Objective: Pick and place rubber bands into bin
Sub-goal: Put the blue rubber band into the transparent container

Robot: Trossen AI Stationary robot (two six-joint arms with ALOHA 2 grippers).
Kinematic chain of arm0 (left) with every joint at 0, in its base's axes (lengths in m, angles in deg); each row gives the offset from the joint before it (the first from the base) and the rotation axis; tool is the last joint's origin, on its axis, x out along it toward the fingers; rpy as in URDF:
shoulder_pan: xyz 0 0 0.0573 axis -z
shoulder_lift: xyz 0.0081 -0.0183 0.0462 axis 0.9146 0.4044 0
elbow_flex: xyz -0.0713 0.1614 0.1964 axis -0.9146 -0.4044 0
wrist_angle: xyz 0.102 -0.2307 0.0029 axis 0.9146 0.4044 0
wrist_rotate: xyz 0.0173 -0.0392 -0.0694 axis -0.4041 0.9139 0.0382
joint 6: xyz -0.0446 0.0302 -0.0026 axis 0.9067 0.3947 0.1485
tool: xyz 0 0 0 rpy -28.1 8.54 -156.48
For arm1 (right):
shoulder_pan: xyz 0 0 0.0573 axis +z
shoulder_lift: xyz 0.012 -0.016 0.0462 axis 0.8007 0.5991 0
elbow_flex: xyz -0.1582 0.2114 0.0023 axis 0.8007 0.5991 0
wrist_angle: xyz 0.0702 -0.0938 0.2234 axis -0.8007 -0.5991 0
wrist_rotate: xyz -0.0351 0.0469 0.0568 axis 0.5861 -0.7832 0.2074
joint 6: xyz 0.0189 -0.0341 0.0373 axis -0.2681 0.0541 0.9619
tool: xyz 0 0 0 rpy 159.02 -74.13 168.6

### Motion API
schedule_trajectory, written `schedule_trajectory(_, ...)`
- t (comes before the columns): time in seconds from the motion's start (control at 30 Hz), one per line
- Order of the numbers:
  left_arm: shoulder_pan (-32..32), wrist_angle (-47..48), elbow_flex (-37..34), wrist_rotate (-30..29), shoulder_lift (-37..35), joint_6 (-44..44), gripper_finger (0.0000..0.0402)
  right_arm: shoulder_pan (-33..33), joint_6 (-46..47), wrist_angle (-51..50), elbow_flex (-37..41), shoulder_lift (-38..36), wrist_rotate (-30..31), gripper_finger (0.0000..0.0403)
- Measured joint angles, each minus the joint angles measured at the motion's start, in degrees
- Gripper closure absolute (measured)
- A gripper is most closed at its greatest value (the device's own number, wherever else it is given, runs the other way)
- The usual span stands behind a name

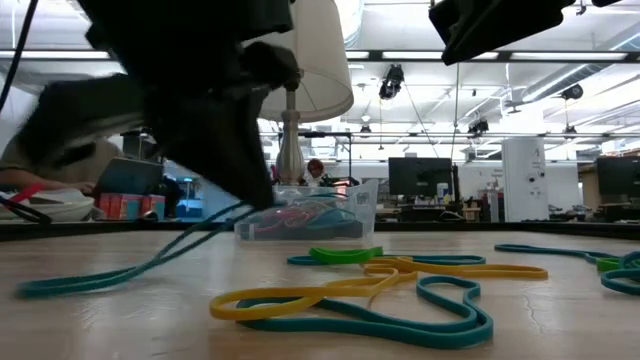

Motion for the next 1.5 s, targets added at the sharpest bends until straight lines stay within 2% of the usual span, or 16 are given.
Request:
schedule_trajectory(0.13, 0.0, -0.1, 0.0, -6.9, -1.2, 0.2, 0.0401, 0.0, 0.0, 0.0, 0.0, 0.0, 0.0, 0.0342)
schedule_trajectory(0.3, -0.1, 0.0, -0.1, -12.7, -2.7, -0.9, 0.0401, 0.0, 0.0, 0.0, 0.0, 0.0, 0.1, 0.034)
schedule_trajectory(0.87, -4.2, -0.1, -0.7, -21.8, -15.8, -11.5, 0.0402, 0.0, 0.0, 0.1, 0.0, 0.0, 0.1, 0.0344)
schedule_trajectory(1.23, -14.8, -0.5, -0.8, -21.5, -21.9, -17.4, 0.0401, 0.0, -0.2, 0.1, 0.0, 0.0, 0.2, 0.0342)
schedule_trajectory(1.5, -24.7, -1.6, -2.0, -11.4, -21.6, -17.7, 0.0401, 0.0, -0.2, 0.1, 0.0, 0.0, 0.1, 0.0346)
